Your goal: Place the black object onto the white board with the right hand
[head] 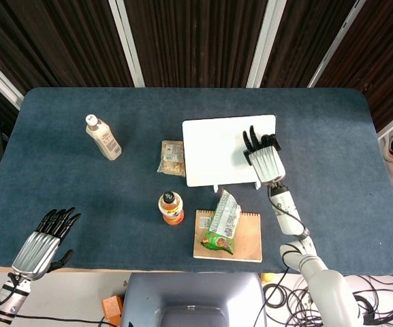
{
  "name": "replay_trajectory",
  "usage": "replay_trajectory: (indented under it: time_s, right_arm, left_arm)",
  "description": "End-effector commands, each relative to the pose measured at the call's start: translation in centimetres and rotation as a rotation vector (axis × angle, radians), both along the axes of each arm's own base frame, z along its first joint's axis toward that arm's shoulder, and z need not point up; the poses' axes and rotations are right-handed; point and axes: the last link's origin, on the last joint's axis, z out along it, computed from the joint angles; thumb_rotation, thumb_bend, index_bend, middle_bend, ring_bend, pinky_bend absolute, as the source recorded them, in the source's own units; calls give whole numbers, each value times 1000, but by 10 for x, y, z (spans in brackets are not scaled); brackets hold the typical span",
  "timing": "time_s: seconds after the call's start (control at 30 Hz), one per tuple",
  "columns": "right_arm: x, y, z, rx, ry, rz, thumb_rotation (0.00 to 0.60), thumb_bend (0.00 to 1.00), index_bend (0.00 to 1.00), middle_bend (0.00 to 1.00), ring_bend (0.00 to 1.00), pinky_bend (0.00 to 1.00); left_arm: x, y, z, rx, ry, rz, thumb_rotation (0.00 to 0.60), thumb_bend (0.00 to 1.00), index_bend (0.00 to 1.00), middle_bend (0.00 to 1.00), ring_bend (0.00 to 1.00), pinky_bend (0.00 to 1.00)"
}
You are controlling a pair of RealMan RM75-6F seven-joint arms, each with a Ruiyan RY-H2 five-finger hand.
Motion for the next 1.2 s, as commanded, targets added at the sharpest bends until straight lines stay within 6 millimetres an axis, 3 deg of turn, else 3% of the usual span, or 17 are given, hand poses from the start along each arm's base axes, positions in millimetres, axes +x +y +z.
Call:
replay_trajectory:
  time_s: [0.03,0.47,0.7,0.87,1.0,1.03,1.13,1.2]
  right_arm:
    - [-2,0,2,-3,-2,-5,600,235,0,23,257,340]
    - [-4,3,0,16,-5,-8,600,168,0,0,206,335]
    - [-11,25,8,33,-86,70,600,137,0,0,155,312]
    - [-40,81,36,36,-271,84,600,134,0,0,58,224]
    - [-82,177,80,52,-418,-132,600,133,0,0,0,18]
    - [-88,197,92,49,-447,-161,600,133,0,0,0,0]
    - [-101,233,112,48,-490,-217,600,133,0,0,0,0]
    - [-119,273,132,23,-609,-270,600,133,0,0,0,0]
  left_arm:
    - [0,-1,0,-1,-1,-2,600,340,0,0,0,64]
    - [0,-1,2,7,-7,-4,600,340,0,0,0,64]
    - [1,-1,5,11,-15,-6,600,340,0,0,0,64]
    - [0,-2,8,23,-25,-4,600,340,0,0,0,64]
    - [-1,-1,13,41,-40,3,600,340,0,0,0,64]
    - [-2,-1,14,46,-42,6,600,340,0,0,0,64]
    - [-4,-1,16,54,-45,12,600,340,0,0,0,64]
    - [-3,-2,17,58,-55,5,600,340,0,0,0,64]
